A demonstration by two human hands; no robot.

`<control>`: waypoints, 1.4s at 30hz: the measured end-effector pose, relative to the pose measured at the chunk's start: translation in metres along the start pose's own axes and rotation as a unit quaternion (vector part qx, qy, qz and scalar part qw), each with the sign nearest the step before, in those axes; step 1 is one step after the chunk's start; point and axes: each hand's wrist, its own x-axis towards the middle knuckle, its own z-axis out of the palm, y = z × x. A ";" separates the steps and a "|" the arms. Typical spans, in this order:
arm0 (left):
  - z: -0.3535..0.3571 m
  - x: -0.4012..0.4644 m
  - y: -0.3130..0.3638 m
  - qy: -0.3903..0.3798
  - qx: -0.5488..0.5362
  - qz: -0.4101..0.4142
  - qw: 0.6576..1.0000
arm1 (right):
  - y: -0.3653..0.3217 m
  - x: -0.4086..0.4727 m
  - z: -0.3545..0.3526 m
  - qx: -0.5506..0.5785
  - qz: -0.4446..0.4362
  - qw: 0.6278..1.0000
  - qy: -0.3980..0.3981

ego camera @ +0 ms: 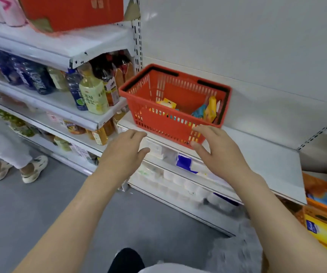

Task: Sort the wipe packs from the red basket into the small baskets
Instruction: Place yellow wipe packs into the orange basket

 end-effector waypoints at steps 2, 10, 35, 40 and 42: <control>0.001 0.043 -0.018 0.001 -0.009 0.028 1.000 | 0.001 0.032 0.007 -0.010 0.014 1.000 0.003; 0.010 0.224 -0.090 -0.013 -0.024 0.131 0.991 | 0.005 0.166 0.053 -0.042 0.107 0.992 0.044; 0.060 0.378 -0.125 -0.184 -0.005 0.136 0.974 | 0.074 0.379 0.211 -0.273 0.005 0.902 -0.334; 0.078 0.402 -0.115 -0.242 -0.019 0.107 0.964 | 0.109 0.371 0.190 -0.130 0.118 0.948 -0.267; 0.088 0.415 -0.111 -0.270 -0.010 0.098 0.958 | 0.124 0.365 0.181 -0.055 0.182 0.951 -0.244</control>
